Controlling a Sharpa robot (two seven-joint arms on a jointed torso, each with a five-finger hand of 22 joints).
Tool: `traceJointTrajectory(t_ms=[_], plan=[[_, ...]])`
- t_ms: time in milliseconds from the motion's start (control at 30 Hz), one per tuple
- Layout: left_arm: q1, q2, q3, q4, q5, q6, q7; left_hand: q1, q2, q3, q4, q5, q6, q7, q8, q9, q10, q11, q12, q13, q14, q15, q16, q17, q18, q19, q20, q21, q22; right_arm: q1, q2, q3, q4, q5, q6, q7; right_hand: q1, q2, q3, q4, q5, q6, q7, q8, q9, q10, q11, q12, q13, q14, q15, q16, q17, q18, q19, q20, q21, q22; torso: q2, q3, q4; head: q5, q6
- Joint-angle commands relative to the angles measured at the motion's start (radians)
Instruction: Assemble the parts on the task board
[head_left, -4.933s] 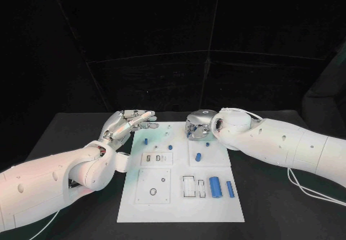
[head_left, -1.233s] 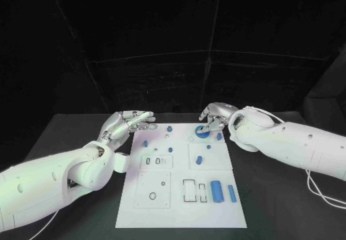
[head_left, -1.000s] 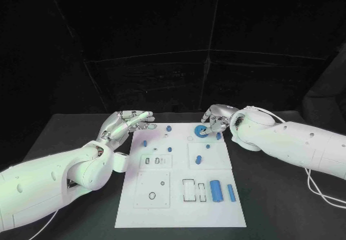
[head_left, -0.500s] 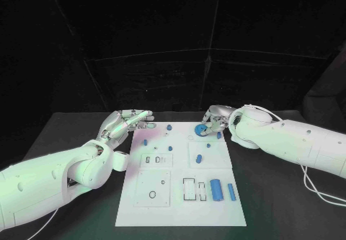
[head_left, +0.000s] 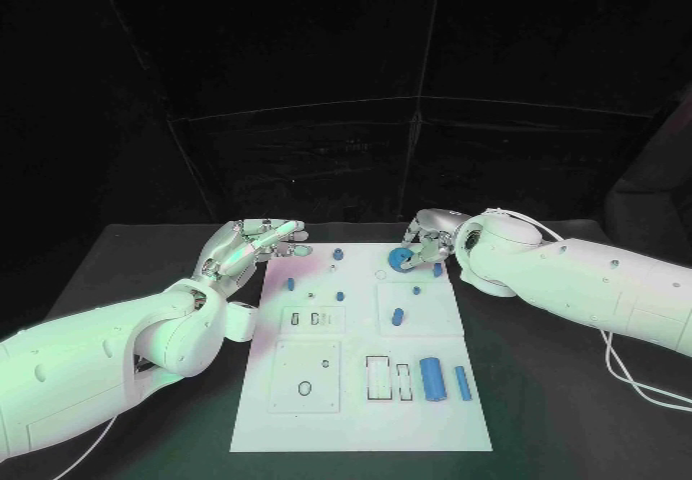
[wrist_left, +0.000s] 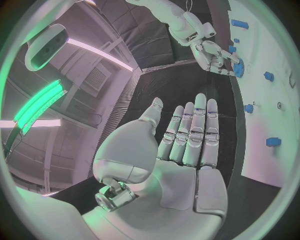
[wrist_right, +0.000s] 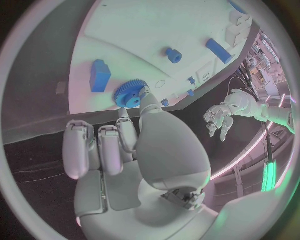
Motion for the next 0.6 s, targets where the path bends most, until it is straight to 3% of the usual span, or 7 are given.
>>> traceJointTrajectory(t_ms=[33, 100, 267, 600], plan=[[0.001, 0.0, 0.001, 0.001, -0.001, 0.016, 0.003, -0.002, 0.006, 0.003, 0.003, 0.002, -0.003, 0.005, -0.006, -0.001, -0.001, 0.007, -0.003, -0.002, 0.002, 0.003, -0.006, 0.001, 0.007, 0.004, 0.0, -0.005, -0.001, 0.0, 0.002, -0.001, 0.002, -0.057, -0.044, -0.006, 0.036, 0.031, 0.038, -0.016, -0.04, 0.03, -0.004, 0.015, 0.003, 0.02, -0.007, 0.019, 0.016, 0.069, -0.004, 0.006, 0.075, -0.022, 0.014, -0.003, 0.007, 0.091, 0.0, 0.0004, -0.0005, 0.0, 0.0], [0.001, 0.0, 0.001, 0.0, -0.001, 0.018, 0.003, -0.002, 0.006, 0.003, 0.003, 0.002, -0.003, 0.005, -0.006, -0.001, -0.001, 0.007, -0.003, -0.002, 0.002, 0.003, -0.006, 0.001, 0.007, 0.004, 0.0, -0.005, -0.001, 0.0, 0.004, -0.001, 0.003, -0.071, -0.048, -0.005, 0.051, 0.043, 0.062, -0.028, -0.052, 0.052, -0.008, 0.019, 0.003, 0.028, -0.011, 0.029, 0.027, 0.069, -0.008, 0.007, 0.076, -0.023, 0.018, -0.006, 0.01, 0.098, 0.001, 0.0008, -0.0005, -0.001, -0.001], [0.001, 0.0, 0.001, -0.001, -0.001, 0.021, 0.002, -0.002, 0.006, 0.003, 0.003, 0.002, -0.003, 0.005, -0.006, -0.001, -0.001, 0.007, -0.003, -0.002, 0.002, 0.003, -0.006, 0.001, 0.007, 0.004, 0.0, -0.005, -0.001, 0.0, 0.007, -0.001, 0.004, -0.086, -0.03, -0.001, 0.057, 0.05, 0.092, -0.041, -0.047, 0.086, -0.018, 0.023, 0.002, 0.04, -0.019, 0.043, 0.044, 0.07, -0.017, 0.008, 0.08, -0.025, 0.024, -0.013, 0.014, 0.107, 0.0, 0.0004, 0.0006, -0.001, -0.001], [0.001, 0.0, 0.001, 0.0, -0.001, 0.025, 0.001, -0.002, 0.007, 0.004, 0.003, 0.002, -0.003, 0.006, -0.007, -0.001, -0.001, 0.007, -0.004, -0.002, 0.002, 0.004, -0.008, 0.001, 0.007, 0.004, 0.001, -0.007, -0.002, 0.0, 0.011, -0.001, 0.004, -0.083, -0.002, 0.0, 0.042, 0.047, 0.113, -0.045, -0.039, 0.106, -0.024, 0.019, -0.002, 0.046, -0.025, 0.047, 0.052, 0.07, -0.023, 0.008, 0.082, -0.026, 0.025, -0.02, 0.015, 0.11, 0.0, 0.0002, 0.0, -0.001, -0.004]])
